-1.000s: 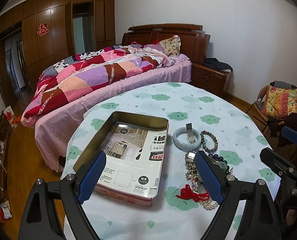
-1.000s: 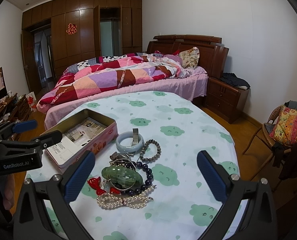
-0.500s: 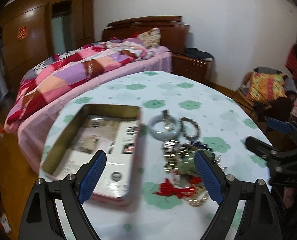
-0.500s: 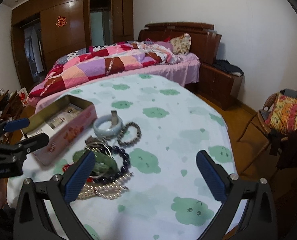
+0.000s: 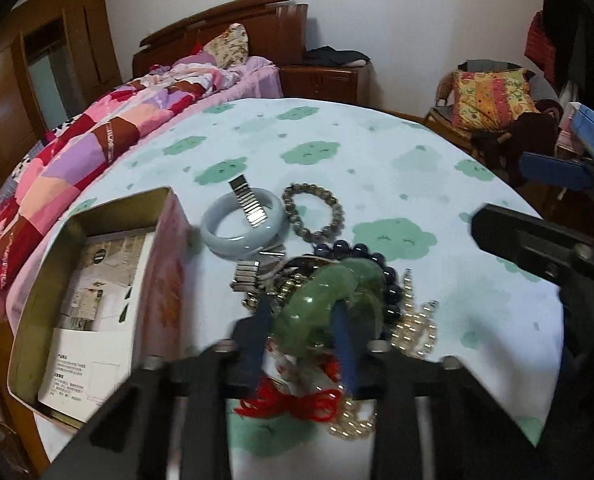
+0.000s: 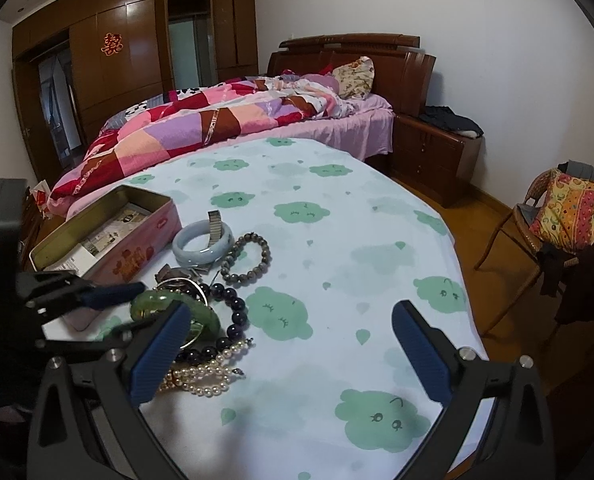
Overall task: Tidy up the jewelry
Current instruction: 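Grasp the green jade bangle with the left tool, then lift the green jade bangle with the left tool while the right tool grasps the silver cuff bangle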
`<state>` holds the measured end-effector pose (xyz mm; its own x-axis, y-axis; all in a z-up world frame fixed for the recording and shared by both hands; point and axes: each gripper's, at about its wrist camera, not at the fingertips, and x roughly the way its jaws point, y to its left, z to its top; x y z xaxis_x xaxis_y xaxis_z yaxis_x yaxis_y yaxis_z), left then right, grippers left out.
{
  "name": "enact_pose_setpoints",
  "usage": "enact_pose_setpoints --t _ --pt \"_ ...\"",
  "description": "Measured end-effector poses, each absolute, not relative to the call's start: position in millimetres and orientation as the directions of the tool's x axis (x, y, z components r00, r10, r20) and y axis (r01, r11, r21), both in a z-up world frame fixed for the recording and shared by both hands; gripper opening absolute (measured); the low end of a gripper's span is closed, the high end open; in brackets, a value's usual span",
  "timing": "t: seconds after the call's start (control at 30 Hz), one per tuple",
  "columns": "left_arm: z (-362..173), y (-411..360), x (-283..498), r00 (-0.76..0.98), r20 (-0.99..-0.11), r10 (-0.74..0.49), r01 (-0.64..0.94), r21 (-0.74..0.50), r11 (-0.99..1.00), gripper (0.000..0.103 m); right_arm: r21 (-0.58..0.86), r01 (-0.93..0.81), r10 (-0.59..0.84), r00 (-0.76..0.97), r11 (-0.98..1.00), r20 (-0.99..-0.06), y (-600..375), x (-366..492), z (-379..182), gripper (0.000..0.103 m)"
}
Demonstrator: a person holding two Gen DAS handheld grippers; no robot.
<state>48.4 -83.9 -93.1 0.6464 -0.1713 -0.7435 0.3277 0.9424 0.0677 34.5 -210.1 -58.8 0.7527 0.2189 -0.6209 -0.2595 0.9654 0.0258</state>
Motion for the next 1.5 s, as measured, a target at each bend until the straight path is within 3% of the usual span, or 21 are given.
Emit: enact_pose_setpoints --t 0.03,0.2,0.5,0.6,0.77,1.0,1.13,1.3,1.5 --pt "-92.5 -82.2 48.4 0.647 -0.740 -0.183 0.328 0.054 0.943 0.012 0.025 -0.260 0.219 0.753 0.965 -0.620 -210.0 35.0 -59.3 0.102" --pt "-69.1 -71.1 39.2 0.702 -0.678 -0.219 0.308 0.011 0.951 0.006 0.023 -0.255 0.212 0.750 0.967 -0.627 -210.8 37.4 -63.9 0.102" --pt "-25.9 -57.1 25.2 0.784 -0.567 -0.254 0.290 -0.028 0.957 0.005 0.010 -0.264 0.209 0.738 0.964 -0.641 -207.5 38.9 -71.4 0.100" --pt "-21.3 -47.3 25.0 0.802 -0.556 -0.218 0.251 -0.017 0.968 0.005 0.025 -0.310 0.252 0.720 0.950 -0.646 -203.3 37.7 -71.7 0.084" --pt "-31.5 -32.5 30.4 0.795 -0.578 -0.184 0.197 -0.042 0.980 0.005 0.059 -0.393 0.325 0.656 0.918 -0.681 -184.5 43.6 -76.5 0.046" --pt "-41.3 -22.8 30.7 0.791 -0.590 -0.164 0.163 -0.056 0.985 0.005 0.032 -0.486 0.357 0.593 0.873 -0.722 -149.1 57.6 -80.3 0.038" --pt "-42.3 -20.6 29.0 0.788 -0.592 -0.171 0.166 -0.064 0.984 0.005 0.002 -0.514 0.339 0.564 0.858 -0.753 -134.0 64.1 -90.9 0.025" --pt "-44.6 -16.6 28.0 0.783 -0.595 -0.180 0.169 -0.075 0.983 0.005 -0.015 -0.525 0.310 0.525 0.851 -0.792 -126.0 71.1 -106.7 0.019" --pt "-44.3 -9.6 28.1 0.784 -0.595 -0.175 0.152 -0.090 0.984 0.005 0.072 -0.525 0.378 0.503 0.848 -0.777 -137.4 69.8 -105.6 0.008"
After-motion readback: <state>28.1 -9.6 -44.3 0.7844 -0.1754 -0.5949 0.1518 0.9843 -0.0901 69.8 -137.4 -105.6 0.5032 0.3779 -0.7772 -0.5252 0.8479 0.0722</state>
